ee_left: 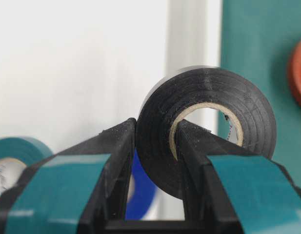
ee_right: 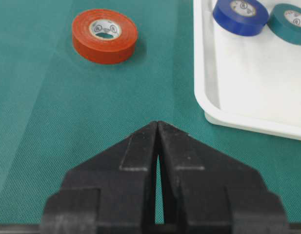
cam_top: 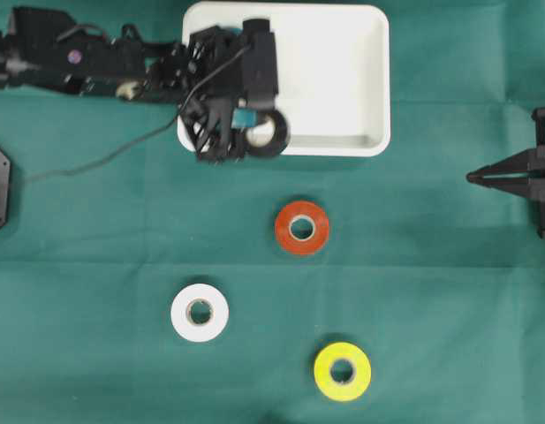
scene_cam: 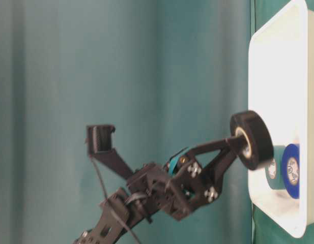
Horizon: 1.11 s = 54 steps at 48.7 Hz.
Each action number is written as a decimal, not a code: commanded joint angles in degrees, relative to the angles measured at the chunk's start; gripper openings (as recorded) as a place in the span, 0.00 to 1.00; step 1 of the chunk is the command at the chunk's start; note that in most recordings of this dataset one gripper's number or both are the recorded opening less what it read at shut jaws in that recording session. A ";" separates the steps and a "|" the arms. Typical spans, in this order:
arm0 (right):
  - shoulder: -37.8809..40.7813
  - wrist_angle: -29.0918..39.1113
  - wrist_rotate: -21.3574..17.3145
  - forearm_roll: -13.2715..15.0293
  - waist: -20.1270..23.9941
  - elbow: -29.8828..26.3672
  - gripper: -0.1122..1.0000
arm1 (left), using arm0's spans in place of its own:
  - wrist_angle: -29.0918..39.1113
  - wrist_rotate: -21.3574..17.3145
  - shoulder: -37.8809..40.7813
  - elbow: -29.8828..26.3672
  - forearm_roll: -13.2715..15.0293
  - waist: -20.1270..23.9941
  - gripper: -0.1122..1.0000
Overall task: Put the tape into the white case with the left arm.
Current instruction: 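Lift the black roll and carry it into the white tray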
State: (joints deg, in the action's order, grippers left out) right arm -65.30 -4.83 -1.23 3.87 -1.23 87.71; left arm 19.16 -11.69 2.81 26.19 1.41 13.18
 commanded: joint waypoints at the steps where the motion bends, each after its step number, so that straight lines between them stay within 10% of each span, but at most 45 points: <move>1: 0.35 -0.62 -0.09 0.09 -0.09 -0.53 0.02 | -0.88 -0.09 0.44 -2.64 -0.09 1.05 0.30; 54: 0.35 -0.62 -0.09 0.09 -0.09 -0.53 0.02 | -3.08 0.00 8.35 -6.33 -0.09 3.16 0.31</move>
State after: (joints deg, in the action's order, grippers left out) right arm -65.30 -4.83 -1.32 3.87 -1.23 87.89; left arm 16.61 -11.69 12.30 20.74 1.41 16.26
